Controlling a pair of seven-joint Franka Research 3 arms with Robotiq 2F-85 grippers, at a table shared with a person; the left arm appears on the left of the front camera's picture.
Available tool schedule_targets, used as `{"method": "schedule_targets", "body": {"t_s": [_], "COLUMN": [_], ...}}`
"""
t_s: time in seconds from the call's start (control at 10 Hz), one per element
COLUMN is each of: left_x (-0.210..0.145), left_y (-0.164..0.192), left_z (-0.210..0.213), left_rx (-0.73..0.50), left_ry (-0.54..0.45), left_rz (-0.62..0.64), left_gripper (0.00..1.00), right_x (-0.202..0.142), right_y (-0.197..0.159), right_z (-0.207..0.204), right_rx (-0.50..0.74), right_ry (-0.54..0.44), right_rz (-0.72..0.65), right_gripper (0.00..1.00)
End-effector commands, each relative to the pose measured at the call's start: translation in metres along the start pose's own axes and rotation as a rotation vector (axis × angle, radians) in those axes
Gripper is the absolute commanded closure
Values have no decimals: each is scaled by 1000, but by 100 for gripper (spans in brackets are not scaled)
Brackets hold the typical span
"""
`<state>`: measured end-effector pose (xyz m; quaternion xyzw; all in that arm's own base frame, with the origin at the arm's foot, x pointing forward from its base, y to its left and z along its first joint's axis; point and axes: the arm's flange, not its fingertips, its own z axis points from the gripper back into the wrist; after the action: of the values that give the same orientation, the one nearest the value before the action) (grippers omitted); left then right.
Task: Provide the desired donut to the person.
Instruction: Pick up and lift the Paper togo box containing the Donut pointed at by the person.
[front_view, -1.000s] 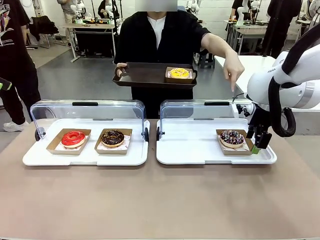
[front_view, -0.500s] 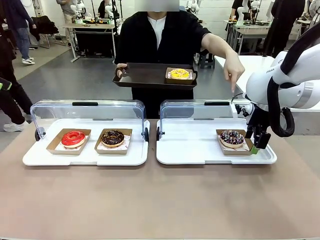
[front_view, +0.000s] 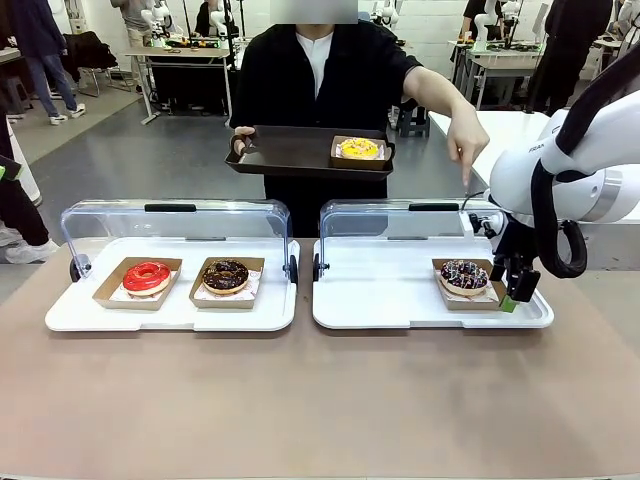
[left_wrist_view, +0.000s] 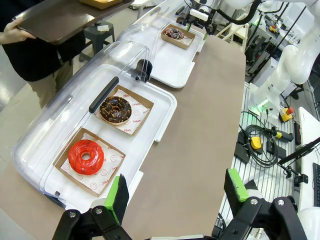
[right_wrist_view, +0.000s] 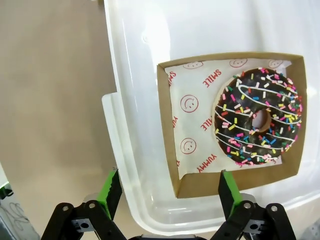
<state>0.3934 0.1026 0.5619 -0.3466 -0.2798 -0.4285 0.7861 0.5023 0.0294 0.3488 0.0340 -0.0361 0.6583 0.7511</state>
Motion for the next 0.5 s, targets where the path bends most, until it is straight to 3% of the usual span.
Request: {"method": "schedule_targets", "body": {"t_s": [0.0,0.4], "left_x": [3,3], "left_y": [-2,-2], "left_z": [0,0], "left_rx": [-6,-6], "left_ry": [-14,-14], "left_rz": [14,14], "left_gripper": [0,0], "right_x": [-4,-4], "right_y": [-9,-12], "right_z": [-5,-19], "right_rx": [-19,-18], "right_ry": [25,22], "right_rz": [1,8], "right_gripper": [0,0]}}
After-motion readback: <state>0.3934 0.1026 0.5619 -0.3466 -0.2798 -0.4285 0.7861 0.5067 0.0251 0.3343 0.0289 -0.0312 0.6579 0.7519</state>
